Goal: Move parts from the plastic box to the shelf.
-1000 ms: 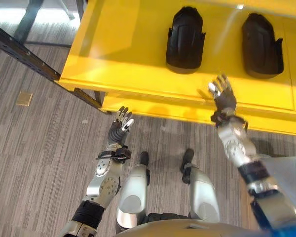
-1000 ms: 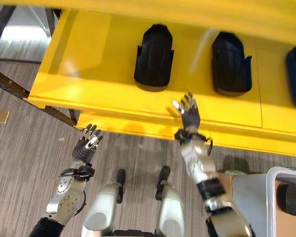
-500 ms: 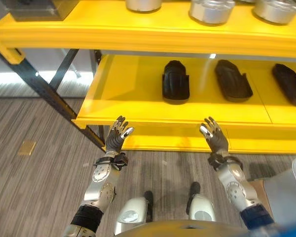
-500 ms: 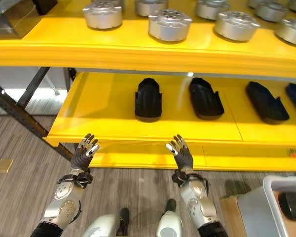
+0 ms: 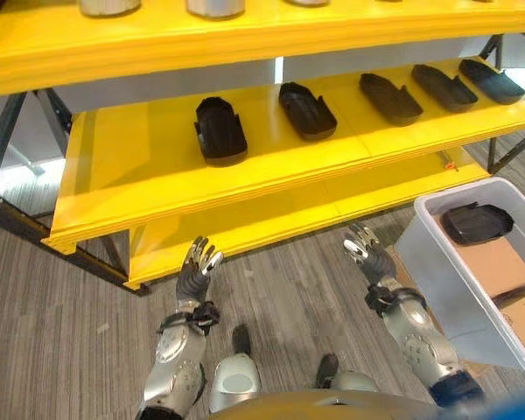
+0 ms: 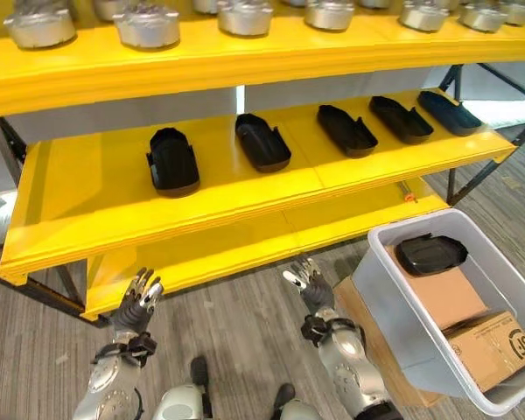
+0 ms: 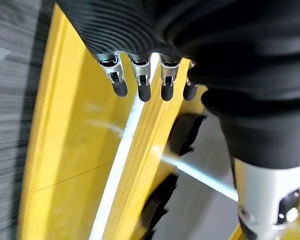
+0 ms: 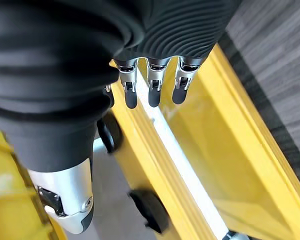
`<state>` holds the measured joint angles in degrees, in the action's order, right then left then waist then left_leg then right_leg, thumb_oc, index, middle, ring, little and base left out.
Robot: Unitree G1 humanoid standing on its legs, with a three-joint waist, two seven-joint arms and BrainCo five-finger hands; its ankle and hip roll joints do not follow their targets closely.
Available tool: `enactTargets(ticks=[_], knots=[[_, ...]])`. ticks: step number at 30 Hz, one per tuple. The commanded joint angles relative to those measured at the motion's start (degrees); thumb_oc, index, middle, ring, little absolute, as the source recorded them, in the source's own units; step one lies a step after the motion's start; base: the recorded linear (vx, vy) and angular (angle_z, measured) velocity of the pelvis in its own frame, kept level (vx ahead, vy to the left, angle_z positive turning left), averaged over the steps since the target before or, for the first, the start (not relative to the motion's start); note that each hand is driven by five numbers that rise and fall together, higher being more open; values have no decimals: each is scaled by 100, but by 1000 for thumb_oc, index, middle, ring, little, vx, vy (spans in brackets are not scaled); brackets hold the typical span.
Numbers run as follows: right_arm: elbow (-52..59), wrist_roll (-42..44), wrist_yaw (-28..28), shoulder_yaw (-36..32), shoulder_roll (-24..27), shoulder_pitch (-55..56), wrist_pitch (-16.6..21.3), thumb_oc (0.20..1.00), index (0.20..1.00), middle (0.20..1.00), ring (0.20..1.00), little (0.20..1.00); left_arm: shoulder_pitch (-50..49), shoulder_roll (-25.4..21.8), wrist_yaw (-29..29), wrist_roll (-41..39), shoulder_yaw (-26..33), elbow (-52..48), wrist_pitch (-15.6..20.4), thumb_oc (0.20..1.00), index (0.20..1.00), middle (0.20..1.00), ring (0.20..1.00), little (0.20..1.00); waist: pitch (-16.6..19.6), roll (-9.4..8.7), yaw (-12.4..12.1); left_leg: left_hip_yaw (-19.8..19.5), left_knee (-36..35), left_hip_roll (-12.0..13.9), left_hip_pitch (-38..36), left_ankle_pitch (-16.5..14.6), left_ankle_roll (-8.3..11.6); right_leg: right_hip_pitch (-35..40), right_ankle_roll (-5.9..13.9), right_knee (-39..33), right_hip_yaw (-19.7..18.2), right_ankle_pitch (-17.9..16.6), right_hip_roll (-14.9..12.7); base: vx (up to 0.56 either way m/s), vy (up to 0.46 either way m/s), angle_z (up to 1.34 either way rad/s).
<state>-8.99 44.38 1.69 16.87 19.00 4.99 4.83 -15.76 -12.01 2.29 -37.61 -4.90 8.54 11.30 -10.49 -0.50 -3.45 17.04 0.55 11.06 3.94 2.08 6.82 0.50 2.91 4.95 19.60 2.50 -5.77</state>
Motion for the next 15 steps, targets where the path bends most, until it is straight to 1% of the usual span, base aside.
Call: enactTargets(ticks=[1, 5, 6, 7, 8, 9, 10, 11, 13, 14, 15], knots=[[443, 225, -176, -153, -100, -564, 250, 1000, 1000, 1000, 1000, 1000, 589, -370, -245, 38, -46, -424, 132, 1000, 1000, 1000, 1000, 1000, -330, -292, 8, 98, 773, -171, -410, -643, -36, 48, 419, -370, -7, -508, -588, 12, -204, -22], [527, 225, -190, -304, -20, -371, 278, 1000, 1000, 1000, 1000, 1000, 628, -344, -284, 55, -147, -309, 104, 1000, 1000, 1000, 1000, 1000, -511, -141, 115, 53, 916, -33, -244, -492, 53, -152, 300, 40, 43, -258, -553, -20, -149, -8], [553, 223, -187, -380, 30, -297, 308, 1000, 1000, 1000, 1000, 1000, 697, -358, -283, 61, -200, -274, 106, 1000, 1000, 1000, 1000, 1000, -567, -86, 170, 34, 960, 8, -159, -365, 104, -229, 256, 158, 59, -183, -541, -24, -97, 13], [555, 223, -187, -381, 31, -296, 307, 1000, 1000, 1000, 1000, 1000, 699, -357, -283, 61, -202, -272, 107, 1000, 1000, 1000, 1000, 1000, -565, -85, 172, 30, 963, 10, -154, -364, 106, -231, 254, 161, 62, -180, -540, -27, -122, 29], [560, 209, -191, -430, 60, -228, 324, 1000, 1000, 1000, 1000, 1000, 775, -364, -271, 84, -260, -234, 101, 1000, 1000, 1000, 1000, 1000, -588, -53, 235, 22, 995, 51, -94, -330, 119, -338, 221, 357, 62, -68, -537, -17, -141, 41], [634, 138, -125, -474, 143, -176, 351, 1000, 1000, 1000, 1000, 1000, 888, -423, -266, 109, -321, -202, 95, 1000, 1000, 1000, 1000, 1000, -647, 2, 351, 15, 1146, 134, -62, -246, 144, -443, 118, 641, -48, 114, -488, -21, -214, 39], [713, 37, -92, -506, 201, -160, 369, 1000, 1000, 1000, 1000, 1000, 975, -449, -258, 147, -356, -179, 100, 1000, 1000, 1000, 1000, 1000, -692, 25, 431, 32, 1386, 251, -12, -138, 179, -486, 42, 778, -133, 253, -445, -7, -177, 32], [717, 35, -90, -508, 202, -160, 367, 1000, 1000, 1000, 1000, 1000, 979, -447, -258, 147, -357, -176, 101, 1000, 1000, 1000, 1000, 1000, -693, 29, 430, 27, 1402, 260, -3, -143, 186, -492, 37, 788, -132, 262, -440, 9, -162, 26], [730, -54, -109, -440, 221, -111, 339, 1000, 1000, 1000, 1000, 1000, 1031, -445, -238, 158, -353, -86, 87, 1000, 1000, 1000, 1000, 1000, -787, 31, 481, -83, 1972, 474, 65, 250, 265, -464, -162, 957, -295, 458, -300, 19, -233, -1], [909, -225, -162, -400, 307, -48, 330, 1000, 1000, 1000, 1000, 1000, 1024, -481, -176, 195, -279, -97, 71, 1000, 1000, 1000, 1000, 1000, -896, -38, 412, -389, 2505, 452, 292, 615, 153, -569, -337, 1125, -504, 508, -135, 74, -240, -53], [911, -330, -148, -362, 315, -15, 319, 1000, 1000, 1000, 1000, 1000, 929, -439, -64, 256, -189, -162, 34, 1000, 1000, 1000, 1000, 1000, -943, -43, 248, -1011, 2269, 12, 727, 623, 23, -557, -330, 1094, -796, 555, -30, 185, -165, -91]])
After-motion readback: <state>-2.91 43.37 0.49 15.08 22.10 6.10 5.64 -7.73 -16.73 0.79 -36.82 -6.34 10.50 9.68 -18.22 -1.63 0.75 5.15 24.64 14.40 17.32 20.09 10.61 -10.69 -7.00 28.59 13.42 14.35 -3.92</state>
